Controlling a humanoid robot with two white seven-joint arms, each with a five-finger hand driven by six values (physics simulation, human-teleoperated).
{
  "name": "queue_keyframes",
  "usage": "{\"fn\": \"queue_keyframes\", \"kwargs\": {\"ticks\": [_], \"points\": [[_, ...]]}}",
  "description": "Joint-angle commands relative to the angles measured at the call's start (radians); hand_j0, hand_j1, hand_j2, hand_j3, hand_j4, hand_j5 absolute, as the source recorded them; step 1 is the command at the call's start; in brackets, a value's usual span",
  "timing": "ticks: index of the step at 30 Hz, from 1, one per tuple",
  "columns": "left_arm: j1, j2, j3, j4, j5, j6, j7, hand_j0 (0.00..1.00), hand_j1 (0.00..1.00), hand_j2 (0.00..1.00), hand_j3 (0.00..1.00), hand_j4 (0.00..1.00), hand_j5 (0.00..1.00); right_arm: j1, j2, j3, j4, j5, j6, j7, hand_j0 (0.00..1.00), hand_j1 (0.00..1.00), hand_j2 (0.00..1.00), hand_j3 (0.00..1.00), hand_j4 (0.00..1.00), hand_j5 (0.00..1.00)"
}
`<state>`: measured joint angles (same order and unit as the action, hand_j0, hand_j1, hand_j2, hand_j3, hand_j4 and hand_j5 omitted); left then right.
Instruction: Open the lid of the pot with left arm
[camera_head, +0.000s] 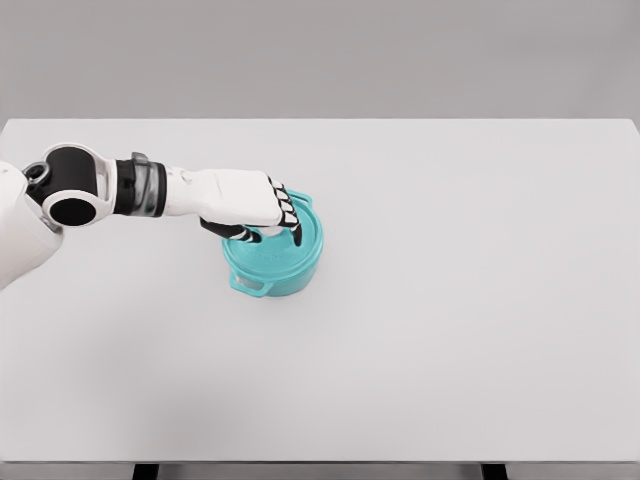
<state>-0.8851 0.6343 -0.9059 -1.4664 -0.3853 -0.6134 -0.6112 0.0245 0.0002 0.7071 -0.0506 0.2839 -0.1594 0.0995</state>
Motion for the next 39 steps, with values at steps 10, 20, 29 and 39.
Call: {"fn": "queue_keyframes", "kwargs": {"ticks": [10, 20, 29, 39], "points": [[-0.005, 0.001, 0.002, 0.000, 0.003, 0.003, 0.000, 0.48, 0.48, 0.48, 0.48, 0.48, 0.48, 0.000, 0.000, 0.000, 0.000, 0.000, 0.000, 0.000, 1.00, 1.00, 1.00, 1.00, 1.00, 1.00], [-0.041, 0.160, 0.024, -0.020, 0.006, 0.003, 0.000, 0.48, 0.48, 0.48, 0.48, 0.48, 0.48, 0.002, 0.000, 0.000, 0.000, 0.000, 0.000, 0.000, 1.00, 1.00, 1.00, 1.00, 1.00, 1.00], [-0.028, 0.329, 0.042, -0.026, 0.002, 0.003, 0.000, 0.53, 0.53, 0.53, 0.53, 0.53, 0.53, 0.002, 0.000, 0.000, 0.000, 0.000, 0.000, 0.000, 1.00, 1.00, 1.00, 1.00, 1.00, 1.00], [-0.012, 0.329, 0.038, 0.007, 0.016, 0.003, 0.000, 1.00, 1.00, 1.00, 1.00, 1.00, 1.00, 0.002, 0.000, 0.000, 0.000, 0.000, 0.000, 0.000, 1.00, 1.00, 1.00, 1.00, 1.00, 1.00]]}}
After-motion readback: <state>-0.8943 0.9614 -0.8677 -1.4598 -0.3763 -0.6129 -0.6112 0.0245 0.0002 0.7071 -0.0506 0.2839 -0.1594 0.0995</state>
